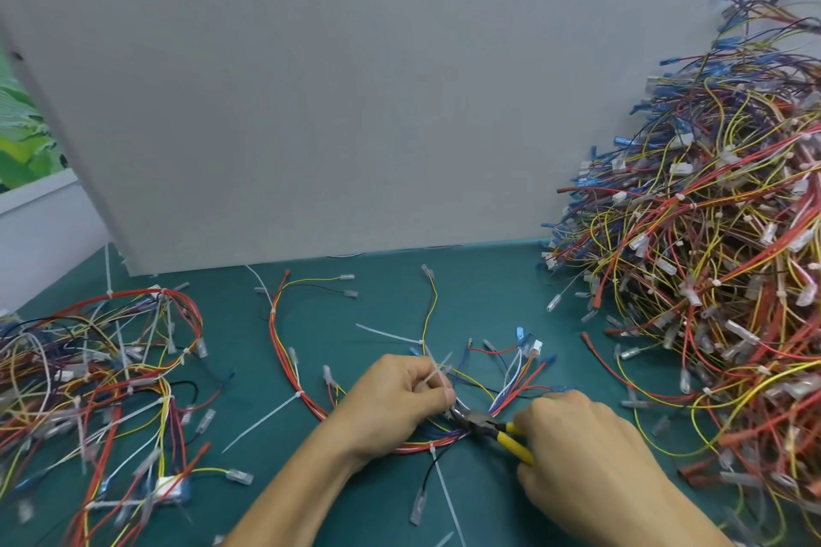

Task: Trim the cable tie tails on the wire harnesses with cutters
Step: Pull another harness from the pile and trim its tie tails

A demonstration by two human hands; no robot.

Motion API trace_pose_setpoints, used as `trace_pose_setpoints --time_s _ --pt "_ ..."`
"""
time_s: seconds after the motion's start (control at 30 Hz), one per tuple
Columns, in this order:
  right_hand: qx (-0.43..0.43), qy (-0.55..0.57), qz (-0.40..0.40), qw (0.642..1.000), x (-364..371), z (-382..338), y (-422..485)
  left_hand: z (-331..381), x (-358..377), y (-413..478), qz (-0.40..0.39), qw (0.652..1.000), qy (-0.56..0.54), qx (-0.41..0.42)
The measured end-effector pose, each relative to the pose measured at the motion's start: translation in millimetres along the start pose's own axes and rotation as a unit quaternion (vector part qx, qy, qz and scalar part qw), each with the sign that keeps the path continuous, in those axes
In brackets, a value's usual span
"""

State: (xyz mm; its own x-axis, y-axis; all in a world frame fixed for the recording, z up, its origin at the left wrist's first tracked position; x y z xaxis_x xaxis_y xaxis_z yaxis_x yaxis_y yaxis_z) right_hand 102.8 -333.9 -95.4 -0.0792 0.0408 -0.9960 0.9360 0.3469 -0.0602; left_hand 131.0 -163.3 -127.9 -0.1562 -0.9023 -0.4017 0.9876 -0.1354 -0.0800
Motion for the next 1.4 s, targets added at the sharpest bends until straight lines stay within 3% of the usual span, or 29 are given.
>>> trace_pose_setpoints --time_s 0.33,0.53,0.73,0.9,1.0,1.23,1.4 --pt "-0.012 -0.021 -0.006 1.000 4.6 -0.8 2.1 2.1 -1.2 -1.8 0.011 1.000 0.000 0.000" --pt "-0.009 0.005 -0.012 1.000 6.3 4.4 3.6 7.1 -13.6 -6.3 0.071 0.974 -0.201 -0.071" --pt "-0.004 0.125 0.003 0.992 -13.3 20.0 8.3 16.1 -38.8 -15.7 0.079 0.958 -0.270 -0.047" --pt "-0.002 0.223 0.050 0.974 -18.2 -1.7 27.5 20.3 -43.8 -21.9 0.097 0.984 -0.141 -0.036" --pt "0.013 0.234 0.022 0.972 0.1 -18.6 35.5 19.5 -35.7 -37.1 0.101 0.993 0.039 0.043" --pt "-0.016 0.194 -0.001 0.981 12.0 -10.5 43.6 16.1 -7.5 -46.6 0.009 0.944 0.271 0.187" --pt "-0.028 0.205 -0.025 0.978 12.8 -6.4 48.3 14.3 -0.6 -47.9 -0.020 0.903 0.369 0.221"
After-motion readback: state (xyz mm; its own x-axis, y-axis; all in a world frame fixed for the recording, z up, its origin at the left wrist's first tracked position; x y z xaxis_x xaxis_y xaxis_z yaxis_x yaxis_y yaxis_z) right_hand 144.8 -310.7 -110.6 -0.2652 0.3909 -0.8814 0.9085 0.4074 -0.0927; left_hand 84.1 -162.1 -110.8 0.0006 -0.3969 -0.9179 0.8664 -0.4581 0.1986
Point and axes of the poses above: each hand's wrist, its own y-axis towards the middle knuckle, its own x-axis out of the palm, z = x × y, the point moved 5 cm from there along y, towards the middle knuckle, and after that the axes turned 3 degrees about -x, right-handed, at the moved point
